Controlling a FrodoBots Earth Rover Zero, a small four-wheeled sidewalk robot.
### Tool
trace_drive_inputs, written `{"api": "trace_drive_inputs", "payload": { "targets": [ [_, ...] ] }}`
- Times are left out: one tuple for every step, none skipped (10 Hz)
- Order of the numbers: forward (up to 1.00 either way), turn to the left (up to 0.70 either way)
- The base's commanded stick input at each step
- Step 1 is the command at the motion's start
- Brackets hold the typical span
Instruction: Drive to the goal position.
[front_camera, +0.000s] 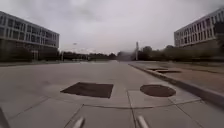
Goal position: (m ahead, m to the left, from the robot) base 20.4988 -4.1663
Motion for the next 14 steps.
{"api": "trace_drive_inputs", "payload": {
  "targets": [
    [0.70, -0.14],
    [0.70, -0.14],
    [0.70, -0.13],
    [0.70, -0.05],
    [0.70, 0.00],
    [0.70, 0.00],
    [0.70, 0.00],
    [0.70, 0.00],
    [0.70, 0.00],
    [0.70, 0.00],
    [0.70, 0.00],
    [0.70, 0.00],
    [0.70, 0.00],
    [0.70, 0.00]
  ]
}}
